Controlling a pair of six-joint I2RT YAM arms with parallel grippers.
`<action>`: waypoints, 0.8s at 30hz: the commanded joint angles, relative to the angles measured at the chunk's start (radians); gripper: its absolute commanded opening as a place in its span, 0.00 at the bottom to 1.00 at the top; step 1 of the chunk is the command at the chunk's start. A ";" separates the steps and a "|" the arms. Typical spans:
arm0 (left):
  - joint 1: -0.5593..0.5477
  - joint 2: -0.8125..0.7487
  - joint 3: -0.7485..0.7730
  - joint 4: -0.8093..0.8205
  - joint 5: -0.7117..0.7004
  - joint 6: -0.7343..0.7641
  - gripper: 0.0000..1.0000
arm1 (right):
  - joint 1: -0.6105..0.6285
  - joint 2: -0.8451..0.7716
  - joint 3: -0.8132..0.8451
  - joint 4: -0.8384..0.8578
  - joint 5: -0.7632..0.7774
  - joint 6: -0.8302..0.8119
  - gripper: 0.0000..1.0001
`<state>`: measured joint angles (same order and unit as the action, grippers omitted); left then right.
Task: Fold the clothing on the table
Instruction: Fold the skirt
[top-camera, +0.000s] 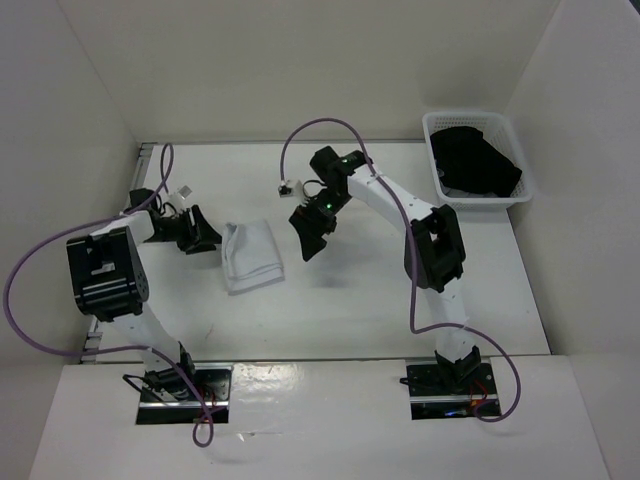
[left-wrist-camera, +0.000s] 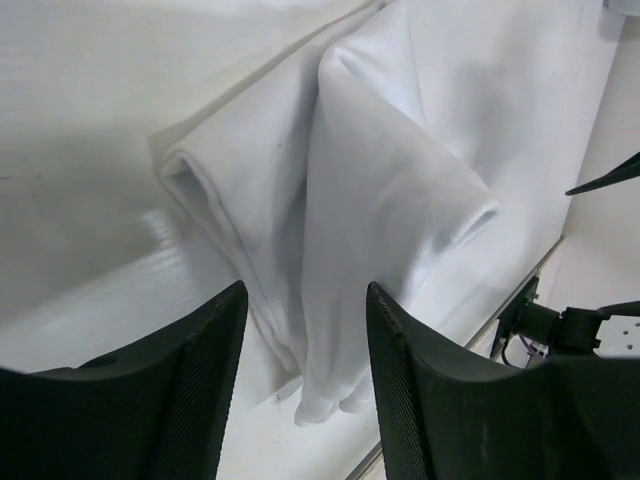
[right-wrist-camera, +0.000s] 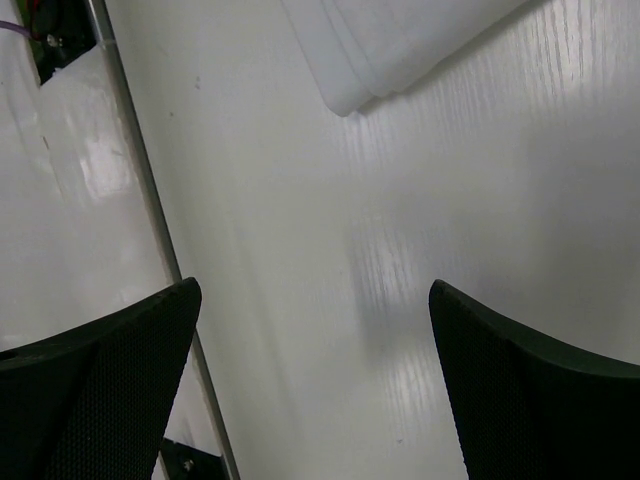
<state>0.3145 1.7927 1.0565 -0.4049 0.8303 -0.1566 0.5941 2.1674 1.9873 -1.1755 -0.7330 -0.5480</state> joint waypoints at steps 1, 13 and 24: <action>0.035 -0.045 0.033 -0.048 -0.013 0.074 0.59 | 0.000 -0.077 -0.022 0.062 0.020 -0.017 0.99; 0.031 -0.256 0.171 0.018 0.162 0.003 0.60 | -0.010 -0.115 -0.110 0.129 0.038 -0.007 0.99; -0.278 -0.145 0.241 -0.173 0.386 0.221 0.60 | -0.010 -0.115 -0.137 0.148 0.066 -0.007 0.99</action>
<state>0.0734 1.6073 1.2522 -0.4744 1.1130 -0.0628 0.5900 2.1147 1.8637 -1.0637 -0.6746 -0.5480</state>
